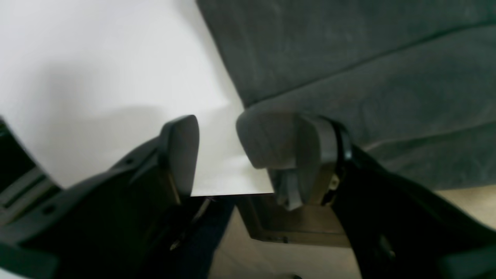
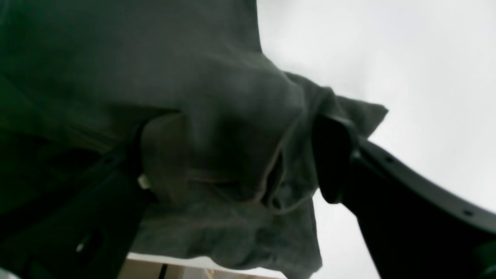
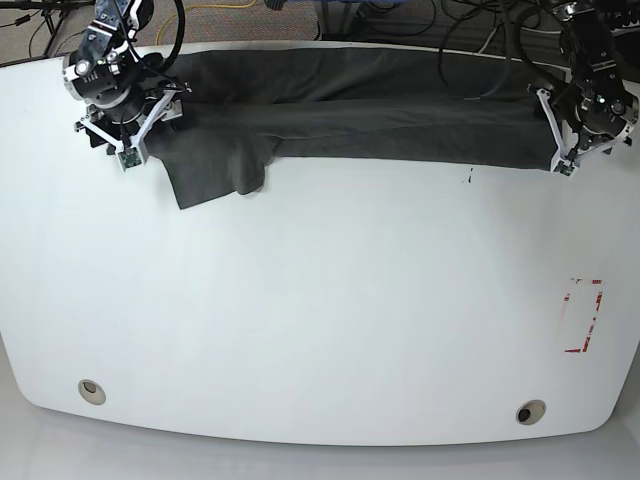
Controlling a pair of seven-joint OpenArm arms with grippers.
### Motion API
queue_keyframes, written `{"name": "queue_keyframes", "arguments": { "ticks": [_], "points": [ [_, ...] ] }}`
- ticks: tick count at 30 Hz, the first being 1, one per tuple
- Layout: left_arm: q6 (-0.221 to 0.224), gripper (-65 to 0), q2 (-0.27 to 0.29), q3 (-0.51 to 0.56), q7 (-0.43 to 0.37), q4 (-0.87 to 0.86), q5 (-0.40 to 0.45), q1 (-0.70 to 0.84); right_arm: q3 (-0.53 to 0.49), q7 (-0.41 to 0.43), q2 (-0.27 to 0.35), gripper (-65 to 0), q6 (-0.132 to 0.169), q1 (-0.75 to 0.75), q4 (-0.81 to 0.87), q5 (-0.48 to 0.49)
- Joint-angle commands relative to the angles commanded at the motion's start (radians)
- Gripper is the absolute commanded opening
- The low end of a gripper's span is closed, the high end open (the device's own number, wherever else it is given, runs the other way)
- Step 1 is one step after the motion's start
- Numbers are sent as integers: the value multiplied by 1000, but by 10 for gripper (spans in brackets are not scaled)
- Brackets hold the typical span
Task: Layout the t-shirt on the table in an organized manner, then fold the t-shirt properly
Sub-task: 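Lower the folded hem onto the collar edge with both grippers, then push the protruding sleeve fabric under the fold with the right gripper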
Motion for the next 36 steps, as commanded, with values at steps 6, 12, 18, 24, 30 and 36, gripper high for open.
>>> {"name": "queue_keyframes", "arguments": {
  "ticks": [6, 12, 18, 24, 30, 36],
  "points": [
    [0, -282, -3, 0, 0, 38, -2, -2, -5, 0, 0, -176, 0, 57, -6, 0],
    [0, -282, -3, -3, 0, 40, -2, 0, -6, 0, -20, -176, 0, 158, -55, -5],
    [0, -282, -3, -3, 0, 38, -2, 0, -8, 3, -25, -176, 0, 265, -207, -3],
    [0, -283, -3, -3, 0, 38, -2, 0, -8, 74, -21, -176, 0, 321, -344, -3],
    [0, -283, -3, -3, -2, 38, -2, -2, -9, 97, -20, -176, 0, 334, -422, -2],
    [0, -283, -3, -3, -3, 38, -2, -2, -9, 100, -29, -176, 0, 328, -459, 0]
  ]
}}
